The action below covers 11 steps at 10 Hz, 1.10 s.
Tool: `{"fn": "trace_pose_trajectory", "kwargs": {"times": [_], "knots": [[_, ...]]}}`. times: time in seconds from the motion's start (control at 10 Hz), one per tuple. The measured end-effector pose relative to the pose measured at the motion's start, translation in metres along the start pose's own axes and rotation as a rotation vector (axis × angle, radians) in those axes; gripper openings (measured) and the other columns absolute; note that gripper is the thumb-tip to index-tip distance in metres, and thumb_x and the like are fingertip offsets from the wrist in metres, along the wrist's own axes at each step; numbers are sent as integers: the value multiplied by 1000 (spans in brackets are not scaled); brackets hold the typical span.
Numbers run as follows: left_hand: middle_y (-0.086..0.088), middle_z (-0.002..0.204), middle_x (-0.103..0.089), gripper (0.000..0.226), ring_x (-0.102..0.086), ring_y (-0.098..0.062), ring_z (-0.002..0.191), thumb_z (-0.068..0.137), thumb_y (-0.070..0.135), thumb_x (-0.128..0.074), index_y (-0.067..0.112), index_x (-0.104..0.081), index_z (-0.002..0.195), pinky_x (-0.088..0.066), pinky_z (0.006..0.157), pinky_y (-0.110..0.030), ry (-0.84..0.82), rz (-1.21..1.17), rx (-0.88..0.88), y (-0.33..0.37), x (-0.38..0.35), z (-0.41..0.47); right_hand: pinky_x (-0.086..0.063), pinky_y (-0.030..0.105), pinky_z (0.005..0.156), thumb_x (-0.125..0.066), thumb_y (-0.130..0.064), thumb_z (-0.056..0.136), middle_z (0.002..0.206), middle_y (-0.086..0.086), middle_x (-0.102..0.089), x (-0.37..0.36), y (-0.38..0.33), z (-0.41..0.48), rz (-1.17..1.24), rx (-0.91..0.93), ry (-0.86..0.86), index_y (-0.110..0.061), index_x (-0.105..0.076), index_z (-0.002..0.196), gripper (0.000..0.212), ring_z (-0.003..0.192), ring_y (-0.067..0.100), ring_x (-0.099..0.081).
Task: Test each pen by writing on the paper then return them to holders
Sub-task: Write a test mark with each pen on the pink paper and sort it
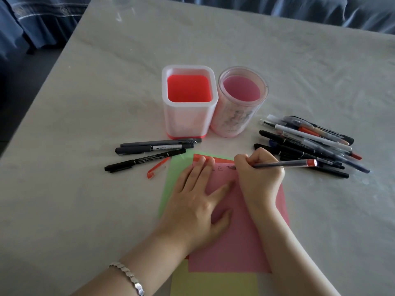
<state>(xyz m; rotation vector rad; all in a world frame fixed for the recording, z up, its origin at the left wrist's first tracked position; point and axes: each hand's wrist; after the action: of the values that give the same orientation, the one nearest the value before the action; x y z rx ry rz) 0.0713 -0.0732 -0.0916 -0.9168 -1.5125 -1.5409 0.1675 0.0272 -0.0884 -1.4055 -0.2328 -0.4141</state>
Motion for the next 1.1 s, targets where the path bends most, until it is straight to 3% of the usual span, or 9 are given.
{"fn": "trace_pose_trajectory", "kwargs": {"times": [1.1], "knots": [[-23,142,-40,51,-32,-35,135,77,48,-45,31,-58,124,-16,111,-40,3,-1,0,0,0,-1,-26,14,43,-64,2,66,37,-8,-36,0,-2,-1,18,-9,-44,-19,-32,44,44,40,5,-32]]}}
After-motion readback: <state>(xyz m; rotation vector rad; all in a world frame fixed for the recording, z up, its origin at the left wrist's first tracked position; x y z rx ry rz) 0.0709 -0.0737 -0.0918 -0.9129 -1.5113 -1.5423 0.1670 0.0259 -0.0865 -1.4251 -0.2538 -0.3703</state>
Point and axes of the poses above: each hand's wrist, its own z-axis towards the middle knuckle, its own x-axis out of the back of the hand, y = z × x
